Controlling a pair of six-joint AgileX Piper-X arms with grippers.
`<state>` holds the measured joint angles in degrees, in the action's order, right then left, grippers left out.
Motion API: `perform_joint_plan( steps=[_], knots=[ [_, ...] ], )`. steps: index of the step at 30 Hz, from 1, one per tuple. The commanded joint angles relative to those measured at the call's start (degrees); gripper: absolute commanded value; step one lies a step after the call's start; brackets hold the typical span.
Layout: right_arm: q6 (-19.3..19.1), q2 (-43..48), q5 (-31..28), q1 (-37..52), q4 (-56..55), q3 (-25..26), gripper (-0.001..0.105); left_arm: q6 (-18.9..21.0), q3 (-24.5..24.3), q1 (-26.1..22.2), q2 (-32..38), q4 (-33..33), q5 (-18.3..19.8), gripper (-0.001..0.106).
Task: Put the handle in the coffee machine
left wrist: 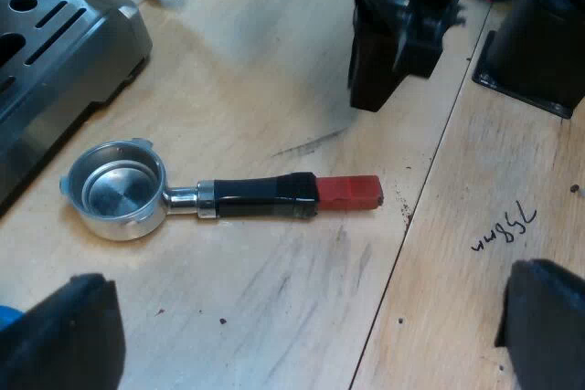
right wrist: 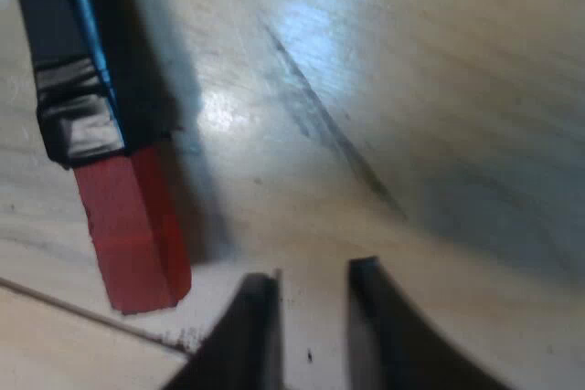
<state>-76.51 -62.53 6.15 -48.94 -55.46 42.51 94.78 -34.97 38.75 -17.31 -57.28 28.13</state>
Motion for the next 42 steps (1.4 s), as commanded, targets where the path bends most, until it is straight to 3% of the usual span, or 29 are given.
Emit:
perform_joint_plan(
  steps=[1, 9, 13, 17, 28, 36, 42],
  knots=[
    [0.8, -0.1, 0.6, -0.1, 3.6, -2.0, 0.000, -0.1, -0.2, 0.2, 0.0, 0.7, 0.5, 0.085],
    [0.8, -0.2, 0.6, -0.1, 12.1, -5.6, 0.000, -0.1, -0.2, 0.2, 0.0, 0.6, 0.5, 0.085],
    [0.8, -2.1, 0.2, -0.1, 13.0, -5.6, 0.000, -0.3, -0.2, 0.2, 0.0, 0.6, 0.2, 0.085],
    [1.0, -6.0, 1.2, -0.1, 13.2, -5.6, 0.000, -0.3, 2.0, 0.2, 0.0, 0.6, -2.8, 0.085],
    [2.0, -12.0, 3.2, -4.0, 16.3, -5.6, 0.000, -0.3, 4.3, 0.2, -0.1, 0.9, -3.8, 0.085],
    [9.3, -16.0, 4.8, -13.5, 25.6, -5.2, 0.000, -0.3, 4.5, 0.2, -0.1, 0.9, -11.2, 0.085],
    [12.4, -19.7, 5.3, -19.4, 30.1, -2.2, 0.000, -0.1, 4.5, 0.2, -0.1, 0.3, -12.2, 0.085]
  ],
)
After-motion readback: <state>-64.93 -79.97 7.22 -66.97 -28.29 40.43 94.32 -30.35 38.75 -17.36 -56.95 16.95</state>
